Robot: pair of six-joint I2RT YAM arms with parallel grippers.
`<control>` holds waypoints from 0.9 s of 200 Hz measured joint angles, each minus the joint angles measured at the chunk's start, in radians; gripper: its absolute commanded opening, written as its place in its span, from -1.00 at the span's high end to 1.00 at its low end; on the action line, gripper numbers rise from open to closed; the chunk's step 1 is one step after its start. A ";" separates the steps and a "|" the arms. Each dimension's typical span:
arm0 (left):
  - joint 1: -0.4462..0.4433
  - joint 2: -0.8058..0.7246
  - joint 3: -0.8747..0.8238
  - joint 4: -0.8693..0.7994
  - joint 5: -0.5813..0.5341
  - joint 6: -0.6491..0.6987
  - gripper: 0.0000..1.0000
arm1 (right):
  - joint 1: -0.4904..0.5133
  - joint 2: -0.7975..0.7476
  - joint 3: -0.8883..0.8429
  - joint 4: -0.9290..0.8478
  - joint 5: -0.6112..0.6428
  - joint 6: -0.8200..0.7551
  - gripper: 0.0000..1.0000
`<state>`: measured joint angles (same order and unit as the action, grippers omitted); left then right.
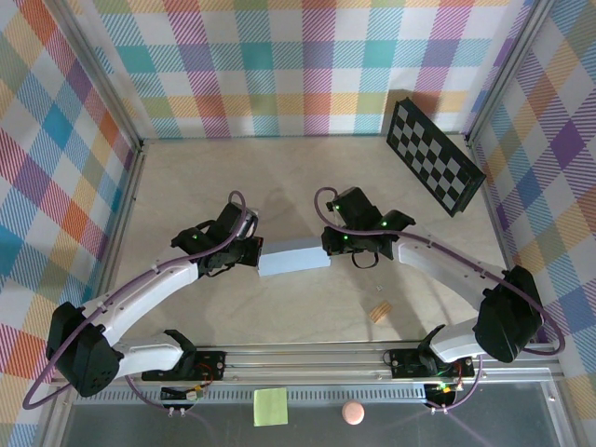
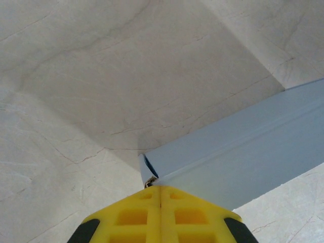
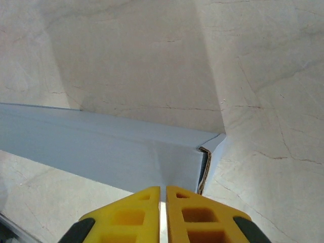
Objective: Fold the paper box
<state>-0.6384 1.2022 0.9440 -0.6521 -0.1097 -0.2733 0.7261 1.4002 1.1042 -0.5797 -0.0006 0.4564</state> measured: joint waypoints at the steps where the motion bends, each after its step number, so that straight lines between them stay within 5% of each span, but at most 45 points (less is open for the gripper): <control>1: 0.000 0.000 0.000 0.000 0.000 0.000 1.00 | 0.000 0.000 0.003 -0.003 0.000 0.000 0.74; 50: 0.000 0.000 -0.002 0.002 0.000 0.000 1.00 | 0.000 0.018 0.108 -0.042 0.032 -0.031 0.73; 180: 0.001 -0.011 0.052 -0.084 0.077 -0.003 0.95 | -0.014 0.050 0.016 0.011 0.037 -0.023 0.76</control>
<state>-0.6376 1.1908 0.9958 -0.7364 -0.0330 -0.2764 0.7120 1.4502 1.1198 -0.5690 0.0364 0.4335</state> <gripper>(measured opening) 0.048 0.120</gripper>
